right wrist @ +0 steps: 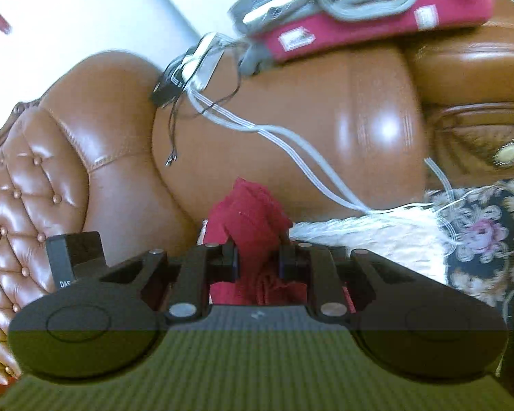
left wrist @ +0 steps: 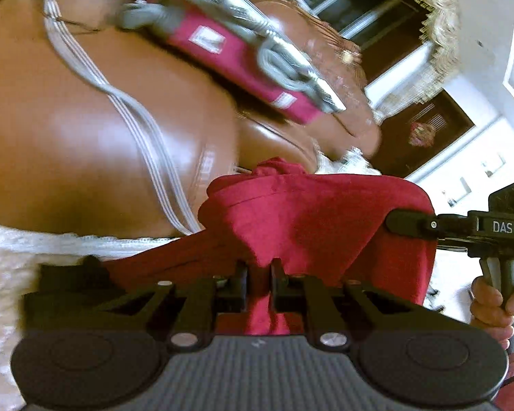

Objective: Organize soft objects
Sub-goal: 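Lower the towel with both tools onto the white quilted sofa cushion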

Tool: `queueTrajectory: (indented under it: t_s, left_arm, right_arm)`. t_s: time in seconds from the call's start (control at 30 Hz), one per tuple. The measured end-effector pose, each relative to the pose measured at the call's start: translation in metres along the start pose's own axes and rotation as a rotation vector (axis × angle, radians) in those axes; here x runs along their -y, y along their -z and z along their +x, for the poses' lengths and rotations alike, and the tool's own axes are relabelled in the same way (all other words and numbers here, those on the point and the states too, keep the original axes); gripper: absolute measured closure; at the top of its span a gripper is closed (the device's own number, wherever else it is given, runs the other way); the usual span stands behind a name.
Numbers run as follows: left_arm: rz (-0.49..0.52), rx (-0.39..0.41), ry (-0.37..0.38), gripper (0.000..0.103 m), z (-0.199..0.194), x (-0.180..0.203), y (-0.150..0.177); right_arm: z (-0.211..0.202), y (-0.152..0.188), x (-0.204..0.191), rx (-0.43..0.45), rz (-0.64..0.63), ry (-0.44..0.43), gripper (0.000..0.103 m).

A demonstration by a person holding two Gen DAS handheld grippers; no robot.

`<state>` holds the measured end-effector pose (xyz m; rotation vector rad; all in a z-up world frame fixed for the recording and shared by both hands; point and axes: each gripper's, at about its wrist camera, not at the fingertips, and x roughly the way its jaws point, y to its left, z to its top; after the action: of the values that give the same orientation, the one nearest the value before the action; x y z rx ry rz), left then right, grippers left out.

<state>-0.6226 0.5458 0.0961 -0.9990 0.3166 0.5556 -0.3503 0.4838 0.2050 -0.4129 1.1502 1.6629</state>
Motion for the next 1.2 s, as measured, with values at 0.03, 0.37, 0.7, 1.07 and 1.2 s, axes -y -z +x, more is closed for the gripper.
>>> queueTrajectory:
  t_s: [0.03, 0.37, 0.7, 1.07, 1.2]
  left_arm:
    - [0.001, -0.006, 0.016, 0.090, 0.003, 0.005, -0.001]
    - [-0.092, -0.083, 0.005, 0.090, 0.011, -0.057, 0.012]
    - [-0.169, -0.116, -0.071, 0.089, 0.003, -0.169, 0.044]
    - [-0.150, -0.133, -0.098, 0.089, 0.012, -0.196, 0.050]
    - [-0.124, -0.147, -0.120, 0.087, 0.016, -0.192, 0.048]
  right_arm:
    - [-0.011, 0.001, 0.003, 0.013, 0.002, 0.016, 0.079]
    - [0.007, 0.003, -0.005, -0.024, 0.005, 0.048, 0.079]
    - [0.140, 0.038, -0.002, -0.212, 0.072, 0.013, 0.079]
    - [0.209, 0.054, 0.043, -0.288, 0.042, 0.184, 0.048]
    - [0.219, 0.063, 0.063, -0.317, 0.009, 0.311, 0.044]
